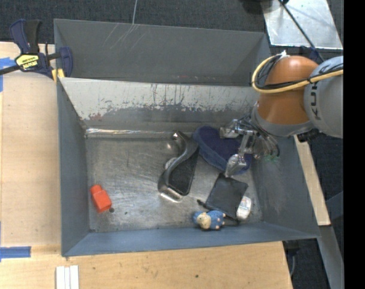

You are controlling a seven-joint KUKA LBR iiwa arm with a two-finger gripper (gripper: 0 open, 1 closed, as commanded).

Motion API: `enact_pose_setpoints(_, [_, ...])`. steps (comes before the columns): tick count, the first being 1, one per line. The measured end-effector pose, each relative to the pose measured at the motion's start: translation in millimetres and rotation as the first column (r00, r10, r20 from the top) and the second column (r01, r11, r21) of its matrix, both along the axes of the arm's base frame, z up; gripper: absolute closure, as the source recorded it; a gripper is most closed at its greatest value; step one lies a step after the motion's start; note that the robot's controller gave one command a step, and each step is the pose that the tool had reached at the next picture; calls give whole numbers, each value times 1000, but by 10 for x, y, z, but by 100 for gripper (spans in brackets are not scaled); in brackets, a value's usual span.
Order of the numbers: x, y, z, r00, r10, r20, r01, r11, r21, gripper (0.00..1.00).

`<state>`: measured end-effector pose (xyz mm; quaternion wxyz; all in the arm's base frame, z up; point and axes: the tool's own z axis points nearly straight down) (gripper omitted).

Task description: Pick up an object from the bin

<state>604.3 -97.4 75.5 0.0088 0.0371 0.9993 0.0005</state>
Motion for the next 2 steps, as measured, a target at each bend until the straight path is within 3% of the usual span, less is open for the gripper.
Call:
enact_pose_setpoints(1, [33, -11, 51, 1000, 1, -8, -1, 1000, -2, 0])
enact_pose_setpoints(2, [64, 127, -1, 967, -253, -13, 253, 968, 0, 0])
